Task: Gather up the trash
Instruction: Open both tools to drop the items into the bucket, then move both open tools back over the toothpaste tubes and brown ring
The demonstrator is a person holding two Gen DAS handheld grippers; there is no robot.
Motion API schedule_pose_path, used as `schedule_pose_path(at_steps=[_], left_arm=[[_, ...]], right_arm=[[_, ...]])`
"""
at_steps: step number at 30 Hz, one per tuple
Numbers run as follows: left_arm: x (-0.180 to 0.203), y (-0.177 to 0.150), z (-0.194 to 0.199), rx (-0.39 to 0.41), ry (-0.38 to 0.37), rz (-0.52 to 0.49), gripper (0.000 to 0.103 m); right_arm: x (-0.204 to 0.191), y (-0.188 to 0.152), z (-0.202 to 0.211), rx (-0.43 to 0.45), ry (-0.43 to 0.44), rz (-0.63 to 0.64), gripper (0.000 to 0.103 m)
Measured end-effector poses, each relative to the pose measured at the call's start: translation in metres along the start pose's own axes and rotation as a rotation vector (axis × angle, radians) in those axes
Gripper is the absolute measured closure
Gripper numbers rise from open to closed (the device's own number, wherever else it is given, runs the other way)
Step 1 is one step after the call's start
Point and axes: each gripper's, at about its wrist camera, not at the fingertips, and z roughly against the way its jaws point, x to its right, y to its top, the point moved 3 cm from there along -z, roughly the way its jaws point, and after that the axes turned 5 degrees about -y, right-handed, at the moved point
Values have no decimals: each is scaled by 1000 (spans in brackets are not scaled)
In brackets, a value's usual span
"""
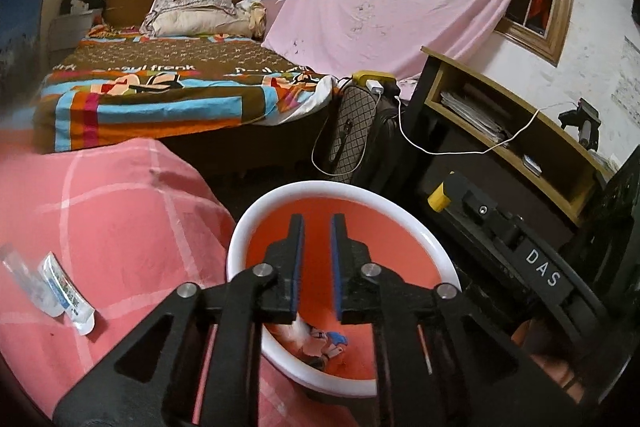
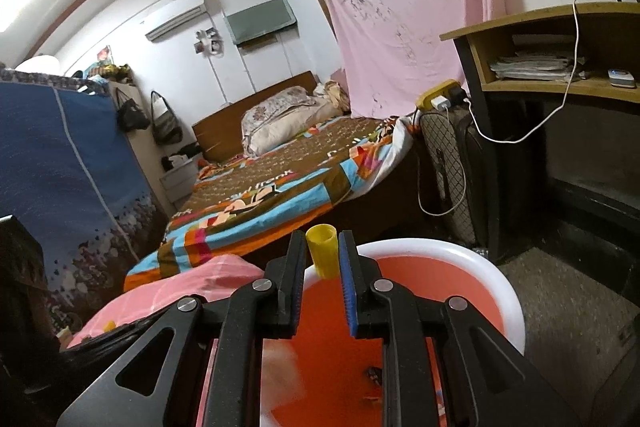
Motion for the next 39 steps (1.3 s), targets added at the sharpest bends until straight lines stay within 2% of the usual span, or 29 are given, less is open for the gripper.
schedule_pose_path(at_steps=[3, 5, 6, 9, 11, 13, 17, 18, 19, 20, 22, 24, 26, 27, 28, 31, 39], left_arm=[[-4, 2, 4, 13, 9, 16, 99], [-7, 5, 7, 29, 19, 24, 96], [-9, 5, 9, 37, 25, 26, 93], [-15, 7, 19, 69, 52, 30, 88], [-21, 9, 28, 98, 79, 28, 83], [-27, 12, 40, 136, 106, 26, 76], [-42, 16, 66, 214, 171, 21, 63], [-45, 16, 71, 230, 183, 21, 59], [-49, 17, 78, 250, 200, 22, 54], [-54, 17, 86, 272, 222, 23, 51], [-62, 17, 99, 309, 261, 22, 38], [-72, 15, 116, 356, 302, 21, 31], [-78, 14, 127, 386, 327, 21, 23], [-82, 13, 134, 402, 346, 20, 15], [-87, 11, 144, 433, 378, 19, 12], [-99, 7, 166, 490, 423, 7, 12], [-130, -6, 214, 570, 535, -15, 12]], right_arm=[[-1, 0, 0, -3, -3, -5, 84], [-1, 0, 0, -2, -3, -3, 79], [0, 0, 0, -1, -1, -3, 74], [-4, 1, 2, 13, 10, 7, 72], [-9, 2, 4, 30, 19, 20, 68], [-15, 4, 8, 59, 36, 29, 56], [-29, 8, 18, 128, 65, 60, 53], [-33, 8, 19, 143, 71, 68, 44], [-36, 9, 21, 155, 77, 74, 28], [-40, 9, 22, 171, 88, 78, 22], [-50, 9, 27, 211, 114, 88, 18], [-60, 9, 30, 238, 134, 102, 14], [-70, 7, 33, 269, 151, 114, 2], [-74, 7, 35, 288, 161, 116, 0], [-80, 6, 38, 310, 178, 121, 0], [-97, 1, 42, 342, 231, 145, 0], [-148, -18, 55, 414, 347, 229, 0]])
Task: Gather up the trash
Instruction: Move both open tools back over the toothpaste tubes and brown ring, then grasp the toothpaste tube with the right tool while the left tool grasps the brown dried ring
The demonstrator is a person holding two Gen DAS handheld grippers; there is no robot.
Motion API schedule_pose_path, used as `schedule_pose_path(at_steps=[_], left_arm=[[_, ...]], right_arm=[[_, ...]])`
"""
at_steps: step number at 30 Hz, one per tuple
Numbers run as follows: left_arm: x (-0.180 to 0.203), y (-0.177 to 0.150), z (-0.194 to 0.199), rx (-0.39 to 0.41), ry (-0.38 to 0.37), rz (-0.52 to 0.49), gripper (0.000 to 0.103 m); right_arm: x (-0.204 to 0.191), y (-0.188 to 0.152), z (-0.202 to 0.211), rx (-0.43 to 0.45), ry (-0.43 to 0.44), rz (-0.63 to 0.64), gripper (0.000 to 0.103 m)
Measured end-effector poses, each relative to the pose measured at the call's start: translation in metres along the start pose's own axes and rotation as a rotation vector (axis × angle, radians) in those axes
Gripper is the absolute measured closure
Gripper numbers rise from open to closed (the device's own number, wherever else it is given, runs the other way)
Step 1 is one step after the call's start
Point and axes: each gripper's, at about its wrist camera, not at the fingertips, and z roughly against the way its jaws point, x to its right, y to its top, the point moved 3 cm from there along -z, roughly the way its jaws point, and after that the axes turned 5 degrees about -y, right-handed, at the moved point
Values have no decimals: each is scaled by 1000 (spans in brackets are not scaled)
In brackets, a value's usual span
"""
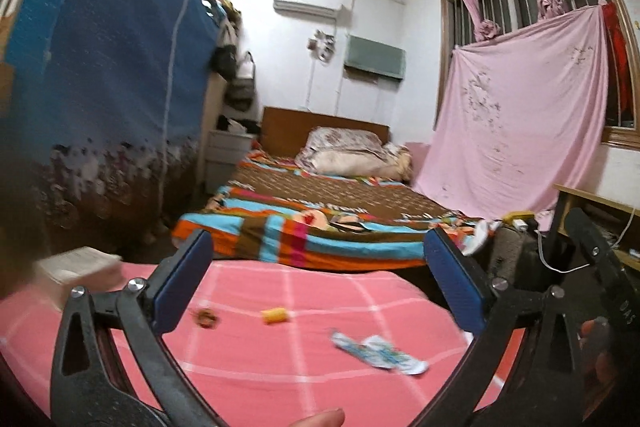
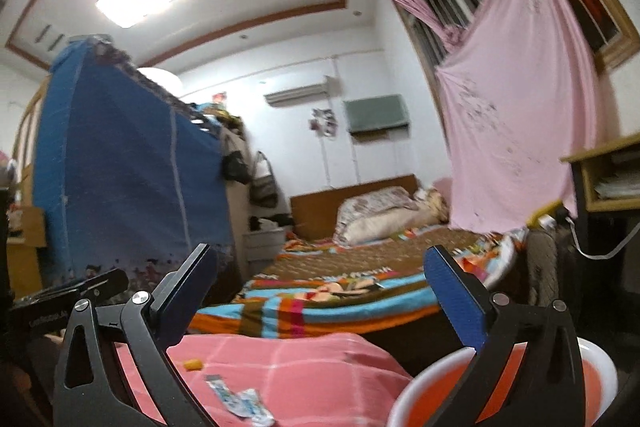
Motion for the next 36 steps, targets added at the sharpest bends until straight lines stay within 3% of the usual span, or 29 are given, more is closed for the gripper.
schedule_pose_path(at_steps=[7, 14, 18, 24, 27, 32, 36], left_arm=[[-38, -2, 21, 41, 78, -54, 12], [-61, -8, 23, 41, 114, -135, 12], [-72, -10, 15, 7, 110, -127, 12], [-91, -18, -15, -146, 88, -34, 12], [-97, -29, -30, -234, 84, -11, 13], [-100, -49, -60, -422, 55, 20, 15], [-103, -64, -78, -547, 33, 51, 32]], right_arm=[[-45, -10, -5, 9, 97, 75, 0], [-73, -29, -20, -59, 152, 165, 0], [-81, -40, -31, -124, 172, 198, 0], [-90, -60, -58, -306, 212, 224, 0], [-96, -75, -75, -440, 231, 236, 1], [-101, -101, -94, -643, 254, 233, 13], [-97, -119, -103, -775, 285, 195, 36]])
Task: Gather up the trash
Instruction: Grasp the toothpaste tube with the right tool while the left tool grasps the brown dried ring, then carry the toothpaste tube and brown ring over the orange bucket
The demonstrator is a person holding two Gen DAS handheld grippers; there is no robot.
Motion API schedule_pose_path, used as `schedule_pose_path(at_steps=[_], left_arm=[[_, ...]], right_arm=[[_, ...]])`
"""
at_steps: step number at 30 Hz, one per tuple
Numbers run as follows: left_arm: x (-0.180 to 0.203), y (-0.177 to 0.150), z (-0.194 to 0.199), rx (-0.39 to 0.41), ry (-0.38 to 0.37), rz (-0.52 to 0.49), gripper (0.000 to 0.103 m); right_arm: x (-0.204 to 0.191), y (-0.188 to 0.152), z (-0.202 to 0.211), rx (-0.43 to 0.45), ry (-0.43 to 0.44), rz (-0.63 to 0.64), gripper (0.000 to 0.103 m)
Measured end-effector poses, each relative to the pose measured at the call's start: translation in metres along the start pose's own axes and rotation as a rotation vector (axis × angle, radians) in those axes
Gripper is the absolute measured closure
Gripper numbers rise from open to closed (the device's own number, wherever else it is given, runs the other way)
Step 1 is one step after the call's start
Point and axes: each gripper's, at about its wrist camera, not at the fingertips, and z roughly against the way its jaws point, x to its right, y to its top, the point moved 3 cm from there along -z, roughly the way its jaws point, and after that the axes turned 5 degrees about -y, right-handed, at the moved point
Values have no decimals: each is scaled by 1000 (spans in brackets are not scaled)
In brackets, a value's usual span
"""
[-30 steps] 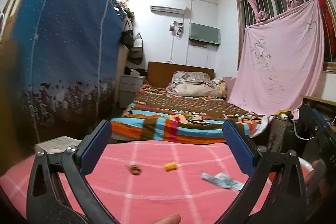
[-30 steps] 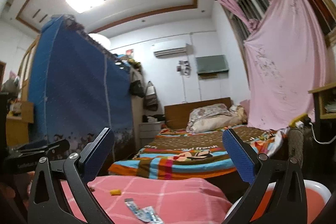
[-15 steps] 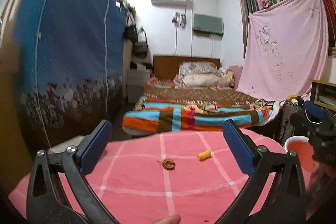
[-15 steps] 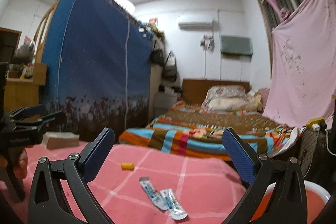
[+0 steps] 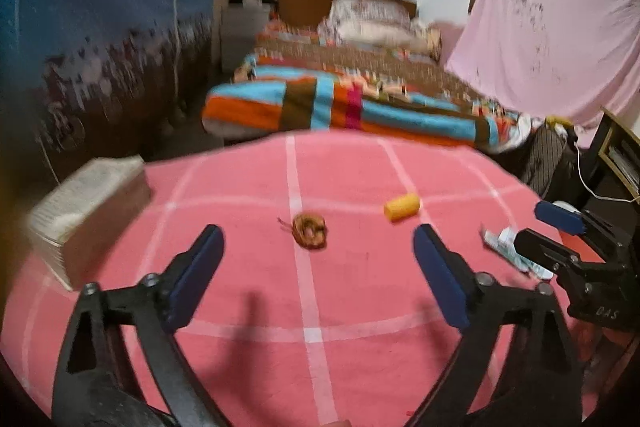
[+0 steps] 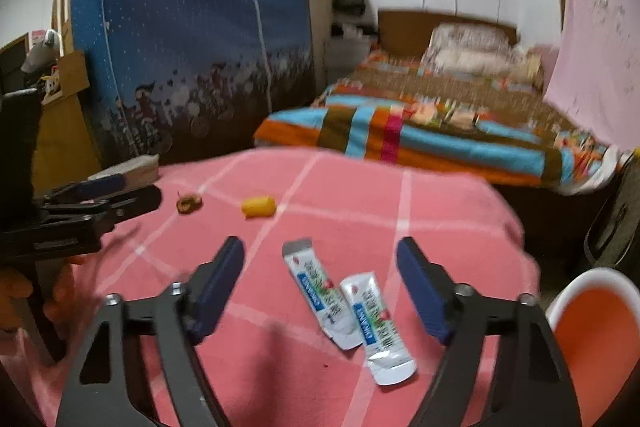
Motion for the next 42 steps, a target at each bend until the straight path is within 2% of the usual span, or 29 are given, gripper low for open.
schedule_pose_path(at_steps=[4, 6, 9, 12, 14, 16, 20, 22, 25, 30, 37, 42], left_arm=[[-3, -3, -20, -118, -41, 32, 45], [-5, -4, -27, -154, -46, 48, 49], [-6, -2, -28, -151, -47, 54, 52], [-6, 0, -33, -160, -31, 39, 57], [-3, 0, -35, -167, -15, 23, 63], [-3, 3, -37, -174, 5, 10, 74], [0, 3, -41, -189, 39, -18, 83], [3, 4, -41, -193, 44, -40, 97], [11, 3, -41, -198, 46, -83, 99], [22, 0, -31, -175, 3, -117, 99], [38, -2, -5, -82, -65, -123, 99], [48, -5, 14, 5, -92, -119, 99]], right_arm=[[-2, -8, -13, -89, 50, -8, 60], [-5, -10, -18, -121, 57, 3, 66], [-6, -11, -26, -167, 53, 7, 67], [-2, -9, -29, -180, 62, -15, 74], [2, -10, -31, -187, 78, -37, 78], [5, -10, -30, -186, 90, -57, 79], [3, -8, -30, -189, 83, -50, 79], [3, -8, -31, -192, 82, -49, 79], [3, -7, -31, -193, 84, -51, 81], [-1, -7, -29, -179, 67, -37, 85], [0, -8, -21, -137, 88, -49, 88], [-1, -5, -5, -45, 83, -64, 89]])
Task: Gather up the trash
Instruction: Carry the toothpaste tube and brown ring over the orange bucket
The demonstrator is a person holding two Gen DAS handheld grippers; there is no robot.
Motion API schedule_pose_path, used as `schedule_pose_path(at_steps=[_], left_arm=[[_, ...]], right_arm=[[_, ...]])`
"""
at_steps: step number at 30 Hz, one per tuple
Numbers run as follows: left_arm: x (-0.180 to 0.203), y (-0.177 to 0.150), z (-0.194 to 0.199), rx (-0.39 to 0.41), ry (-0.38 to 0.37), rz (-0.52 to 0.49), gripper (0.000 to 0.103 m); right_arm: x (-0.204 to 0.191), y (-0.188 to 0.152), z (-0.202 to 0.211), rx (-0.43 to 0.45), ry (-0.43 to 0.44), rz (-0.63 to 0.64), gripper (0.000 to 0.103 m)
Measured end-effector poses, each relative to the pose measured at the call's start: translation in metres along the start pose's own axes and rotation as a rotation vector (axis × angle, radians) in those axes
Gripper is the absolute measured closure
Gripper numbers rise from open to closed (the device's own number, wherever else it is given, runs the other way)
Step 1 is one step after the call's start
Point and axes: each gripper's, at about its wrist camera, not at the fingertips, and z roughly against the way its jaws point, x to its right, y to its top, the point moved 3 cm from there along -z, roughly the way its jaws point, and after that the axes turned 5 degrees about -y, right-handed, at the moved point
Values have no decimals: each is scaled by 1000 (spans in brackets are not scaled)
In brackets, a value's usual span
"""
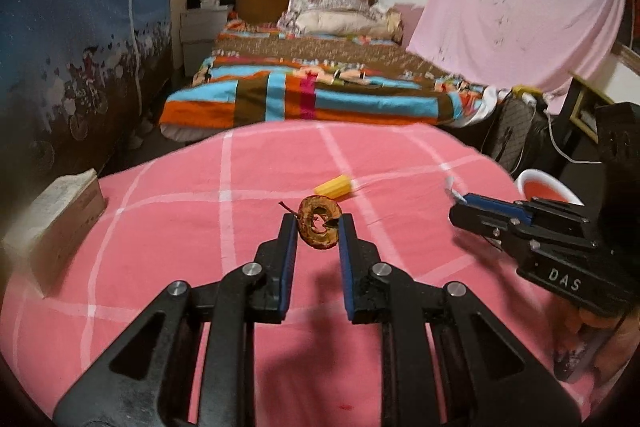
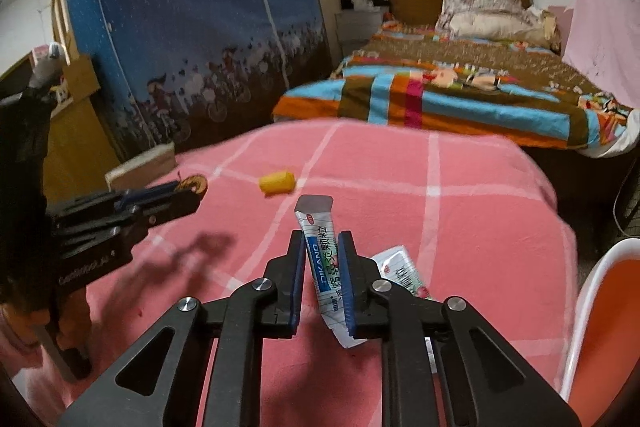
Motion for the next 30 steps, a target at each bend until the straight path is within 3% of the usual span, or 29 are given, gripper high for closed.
schedule_pose_path(at_steps=[16, 23, 30], left_arm=[[60, 11, 45, 269, -15, -92, 99], [95, 18, 60, 354, -36, -179, 99], [134, 22, 64, 392, -85, -259, 99]], right_arm=[[16, 7, 92, 466, 39, -78, 89], [34, 5, 124, 587, -59, -95, 89], [62, 0, 147, 637, -132, -148, 89]])
